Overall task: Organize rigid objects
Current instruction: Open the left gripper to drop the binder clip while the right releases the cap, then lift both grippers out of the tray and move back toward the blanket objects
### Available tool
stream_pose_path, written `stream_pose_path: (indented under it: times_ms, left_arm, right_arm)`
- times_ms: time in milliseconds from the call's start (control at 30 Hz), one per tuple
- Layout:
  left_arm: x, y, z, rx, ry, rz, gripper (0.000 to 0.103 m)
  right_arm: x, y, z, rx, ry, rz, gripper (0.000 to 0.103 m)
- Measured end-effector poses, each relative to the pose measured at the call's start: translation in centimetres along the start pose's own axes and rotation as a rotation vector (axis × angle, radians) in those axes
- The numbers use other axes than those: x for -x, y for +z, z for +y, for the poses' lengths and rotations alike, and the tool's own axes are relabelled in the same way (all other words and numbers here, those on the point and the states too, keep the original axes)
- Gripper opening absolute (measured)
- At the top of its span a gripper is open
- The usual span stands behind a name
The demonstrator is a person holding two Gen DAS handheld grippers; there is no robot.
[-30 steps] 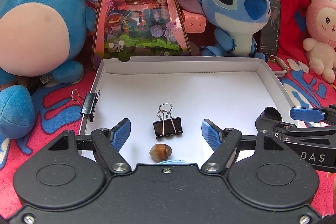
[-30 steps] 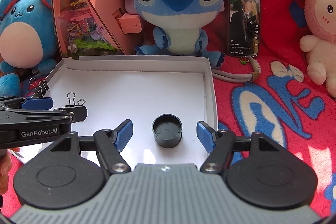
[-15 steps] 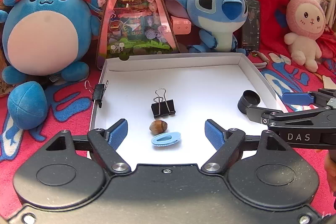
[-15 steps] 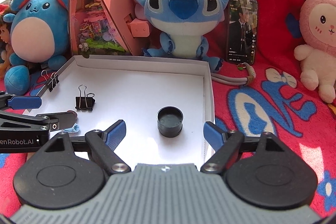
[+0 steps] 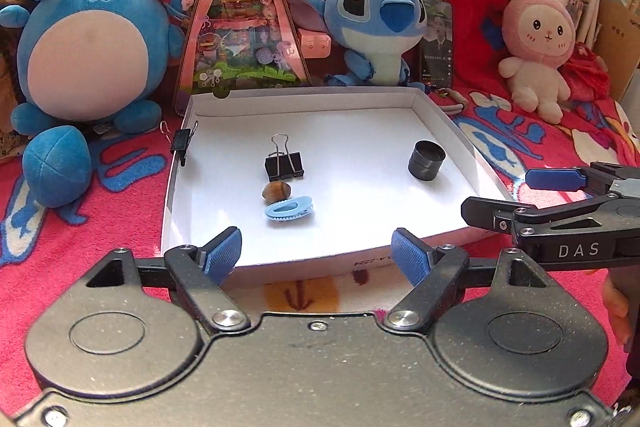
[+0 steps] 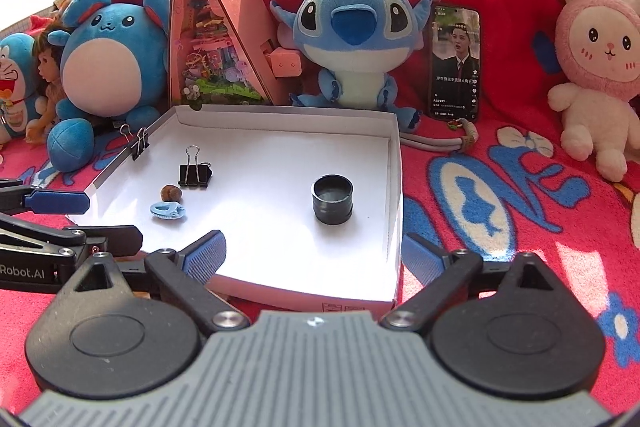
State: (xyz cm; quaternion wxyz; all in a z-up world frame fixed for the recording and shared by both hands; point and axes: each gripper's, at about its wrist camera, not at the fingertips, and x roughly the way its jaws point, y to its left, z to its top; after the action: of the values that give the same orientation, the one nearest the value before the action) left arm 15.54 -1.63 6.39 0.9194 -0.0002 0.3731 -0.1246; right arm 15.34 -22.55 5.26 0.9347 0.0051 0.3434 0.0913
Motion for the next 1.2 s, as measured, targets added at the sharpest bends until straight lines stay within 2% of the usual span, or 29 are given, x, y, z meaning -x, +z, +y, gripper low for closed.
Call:
stream_pose_path:
  times_ms: [400,833,1033,1200]
  left_arm:
    - [2.4,-3.6,-1.3,-0.033,-0.026,-0.011,0.083]
    - [4.7,-7.5,-2.2,-0.032,-0.056,-0.031,0.084]
    - [5.7,-9.1,-2.6,-0.038,-0.04,-0.053,0.084]
    - [6.0,-10.4,-3.0,-0.052,-0.044,-0.04,0.084]
  right_arm:
    - [3.4,-3.1,0.8,0.029,0.04,-0.053,0.103]
    - [6.3,-7.2,0.8,0.061,0.016,-0.089,0.103]
    - [7.4,-9.0,1.0,0.084,0.001,-0.11,0.103]
    - [8.2,-10.3,1.1,0.101,-0.001,-0.121,0.103]
